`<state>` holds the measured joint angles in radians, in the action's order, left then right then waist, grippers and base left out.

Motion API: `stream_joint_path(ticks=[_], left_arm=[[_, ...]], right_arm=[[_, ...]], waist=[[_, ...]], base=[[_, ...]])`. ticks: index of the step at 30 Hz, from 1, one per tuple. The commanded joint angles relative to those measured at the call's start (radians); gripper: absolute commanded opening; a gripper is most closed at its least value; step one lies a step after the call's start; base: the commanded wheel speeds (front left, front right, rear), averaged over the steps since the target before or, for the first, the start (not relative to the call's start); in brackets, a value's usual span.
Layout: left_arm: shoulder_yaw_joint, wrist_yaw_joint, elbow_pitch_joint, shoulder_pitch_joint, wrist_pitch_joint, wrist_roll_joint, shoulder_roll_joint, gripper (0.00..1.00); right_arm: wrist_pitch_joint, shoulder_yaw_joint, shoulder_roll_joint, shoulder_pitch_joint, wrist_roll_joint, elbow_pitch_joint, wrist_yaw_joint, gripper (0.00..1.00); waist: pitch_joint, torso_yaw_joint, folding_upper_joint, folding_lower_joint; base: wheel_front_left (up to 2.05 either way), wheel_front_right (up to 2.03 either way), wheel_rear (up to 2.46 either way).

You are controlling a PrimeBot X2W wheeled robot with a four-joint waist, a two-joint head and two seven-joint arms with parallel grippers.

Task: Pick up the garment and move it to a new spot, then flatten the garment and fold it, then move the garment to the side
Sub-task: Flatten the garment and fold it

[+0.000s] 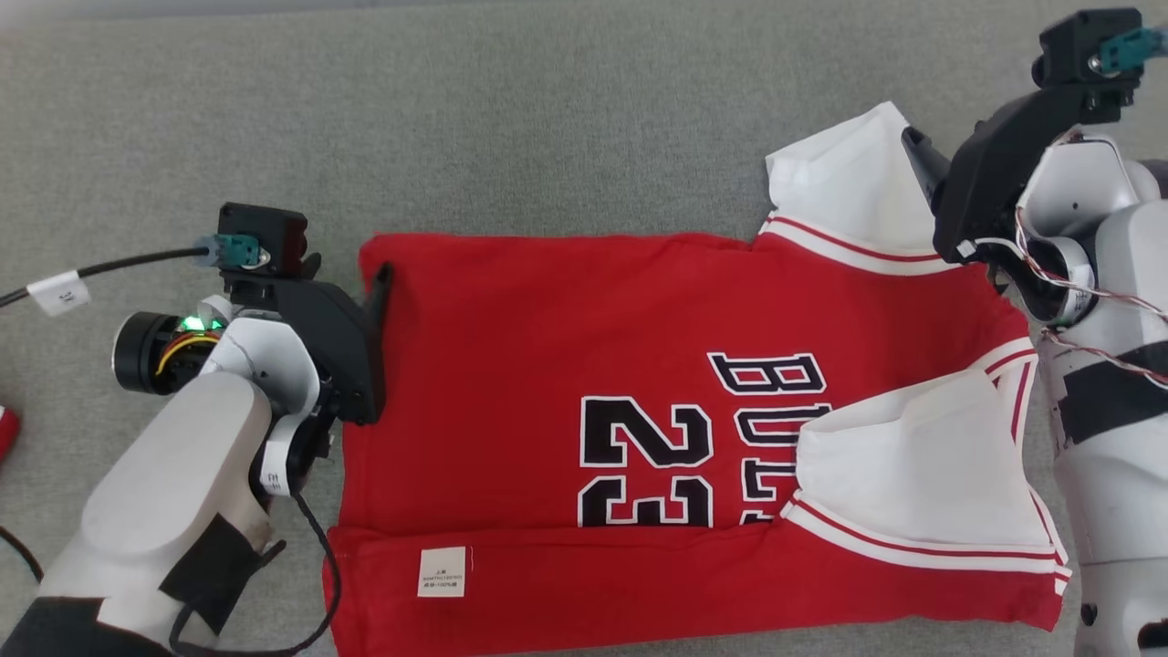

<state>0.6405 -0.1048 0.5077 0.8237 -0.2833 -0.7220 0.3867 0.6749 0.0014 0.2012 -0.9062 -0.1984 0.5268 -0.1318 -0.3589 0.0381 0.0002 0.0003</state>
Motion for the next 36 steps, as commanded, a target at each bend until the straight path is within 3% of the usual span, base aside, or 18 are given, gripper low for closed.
stream_joint_path(ticks=[1,9,14,25,36], left_arm=[[0.003,0.003,0.012,0.011,-0.003,0.005,0.000,1.00],[0.021,0.028,0.076,0.046,-0.025,0.001,-0.008,1.00],[0.022,0.023,0.064,0.065,-0.009,0.012,-0.012,1.00],[0.027,0.018,-0.006,0.079,-0.040,-0.002,-0.009,1.00],[0.049,-0.012,0.029,0.057,-0.078,0.009,0.000,1.00]], right_arm=[[-0.009,0.007,0.001,-0.013,0.006,0.014,0.002,1.00],[-0.068,0.059,0.015,-0.089,0.004,0.167,0.002,1.00],[-0.104,0.068,0.023,-0.104,-0.007,0.224,0.002,1.00],[-0.166,0.075,0.037,-0.136,-0.016,0.300,0.002,1.00],[-0.182,0.109,0.020,-0.172,-0.025,0.339,0.002,1.00]], waist=[[-0.032,0.006,-0.0002,-0.0003],[-0.045,0.001,-0.0002,-0.0003],[-0.037,-0.004,-0.0002,-0.0003],[-0.009,0.001,-0.0002,-0.0003],[-0.044,0.030,-0.0002,-0.0003]], base=[[0.00,0.00,0.00],[0.00,0.00,0.00],[0.00,0.00,0.00],[0.00,0.00,0.00],[0.00,0.00,0.00]])
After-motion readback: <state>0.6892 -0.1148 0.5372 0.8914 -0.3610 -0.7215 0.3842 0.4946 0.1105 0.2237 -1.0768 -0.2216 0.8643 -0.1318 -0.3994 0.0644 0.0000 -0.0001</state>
